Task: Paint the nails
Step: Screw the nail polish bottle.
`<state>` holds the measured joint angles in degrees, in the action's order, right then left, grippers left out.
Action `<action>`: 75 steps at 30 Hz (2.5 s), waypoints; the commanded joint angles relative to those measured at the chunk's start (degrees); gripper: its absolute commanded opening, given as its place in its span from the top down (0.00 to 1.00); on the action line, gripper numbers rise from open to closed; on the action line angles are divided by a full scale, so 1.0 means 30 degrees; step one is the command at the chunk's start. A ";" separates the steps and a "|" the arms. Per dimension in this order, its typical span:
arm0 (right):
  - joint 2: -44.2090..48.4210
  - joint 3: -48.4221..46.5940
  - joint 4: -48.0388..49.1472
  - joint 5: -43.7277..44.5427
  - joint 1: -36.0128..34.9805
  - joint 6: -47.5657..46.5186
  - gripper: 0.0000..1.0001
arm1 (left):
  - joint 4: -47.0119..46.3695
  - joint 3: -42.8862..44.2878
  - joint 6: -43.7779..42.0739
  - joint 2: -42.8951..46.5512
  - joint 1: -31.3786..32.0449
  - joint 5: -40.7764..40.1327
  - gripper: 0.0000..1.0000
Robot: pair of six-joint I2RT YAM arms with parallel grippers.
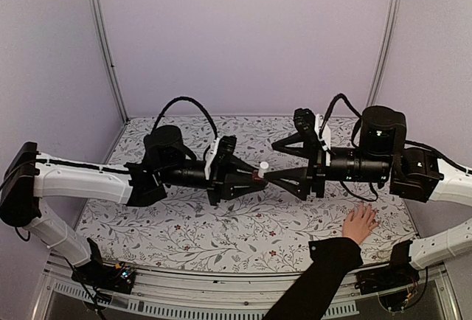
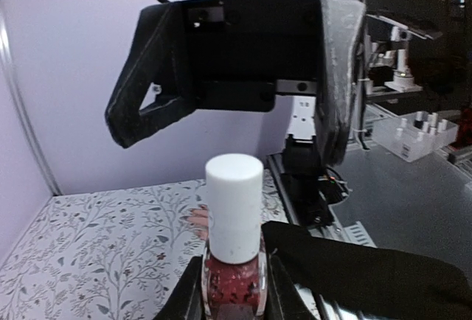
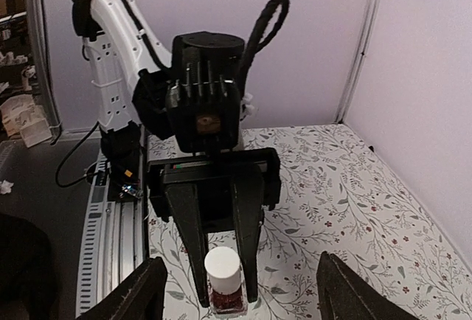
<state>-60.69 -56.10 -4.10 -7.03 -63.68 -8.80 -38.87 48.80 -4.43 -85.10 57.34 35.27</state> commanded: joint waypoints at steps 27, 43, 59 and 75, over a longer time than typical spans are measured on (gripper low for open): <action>-0.3153 -0.3969 -0.5688 -0.9363 -0.0423 -0.3796 0.99 | 0.0234 0.2294 0.2339 -0.2010 -0.0097 1.0998 1.00; -0.3006 -0.2712 -0.3271 -0.4093 -0.0107 -0.0827 1.00 | -0.2835 0.0030 0.2481 0.0175 -0.0285 0.2664 1.00; -0.5191 -0.3125 -0.1809 0.4396 0.0179 0.2305 1.00 | -0.4531 0.0208 0.1510 -0.0853 0.1464 -0.9574 1.00; -0.7082 -0.3341 -0.0407 0.7989 0.0191 0.4773 1.00 | -0.6117 0.1720 -0.0015 -0.3740 0.2947 -1.5715 1.00</action>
<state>-79.66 -65.73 -5.58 17.67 -62.17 3.68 -50.35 50.26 -3.42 -96.18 63.70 -11.70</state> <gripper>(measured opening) 0.127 0.208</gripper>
